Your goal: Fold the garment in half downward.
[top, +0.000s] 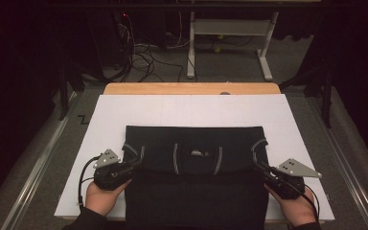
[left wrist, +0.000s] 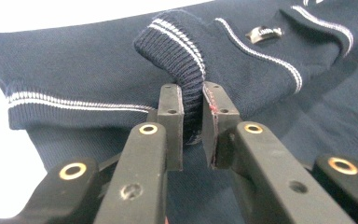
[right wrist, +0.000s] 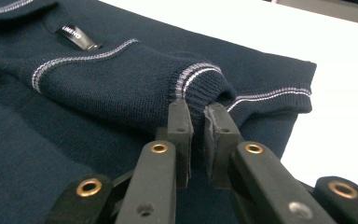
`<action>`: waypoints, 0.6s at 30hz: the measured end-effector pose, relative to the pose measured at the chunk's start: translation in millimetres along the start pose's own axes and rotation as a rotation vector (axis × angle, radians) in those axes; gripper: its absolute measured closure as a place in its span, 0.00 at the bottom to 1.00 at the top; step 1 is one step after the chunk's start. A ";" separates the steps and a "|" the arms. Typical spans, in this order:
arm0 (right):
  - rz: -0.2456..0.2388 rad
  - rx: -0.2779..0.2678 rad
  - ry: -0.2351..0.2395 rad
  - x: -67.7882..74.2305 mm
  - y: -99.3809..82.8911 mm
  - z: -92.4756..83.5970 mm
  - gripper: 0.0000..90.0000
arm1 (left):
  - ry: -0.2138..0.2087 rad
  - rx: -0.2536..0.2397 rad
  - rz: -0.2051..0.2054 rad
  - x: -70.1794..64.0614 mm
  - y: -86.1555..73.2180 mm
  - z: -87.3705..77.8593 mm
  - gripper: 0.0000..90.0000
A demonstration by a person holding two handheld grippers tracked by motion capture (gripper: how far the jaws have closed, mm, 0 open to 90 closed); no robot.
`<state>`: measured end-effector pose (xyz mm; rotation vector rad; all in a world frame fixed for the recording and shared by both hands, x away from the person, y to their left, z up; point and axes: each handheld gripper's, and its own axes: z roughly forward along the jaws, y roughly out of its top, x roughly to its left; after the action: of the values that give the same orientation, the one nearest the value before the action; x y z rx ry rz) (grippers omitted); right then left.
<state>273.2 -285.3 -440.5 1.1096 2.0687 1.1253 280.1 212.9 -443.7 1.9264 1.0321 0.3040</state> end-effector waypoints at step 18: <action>-0.021 0.061 0.030 12.0 -22.4 -17.9 0.92 | -0.019 0.123 -0.012 -7.8 -28.9 -0.1 0.81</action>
<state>244.4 -289.6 -451.3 1.1032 2.1455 1.0815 259.6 214.1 -465.5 2.0288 1.0704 0.2189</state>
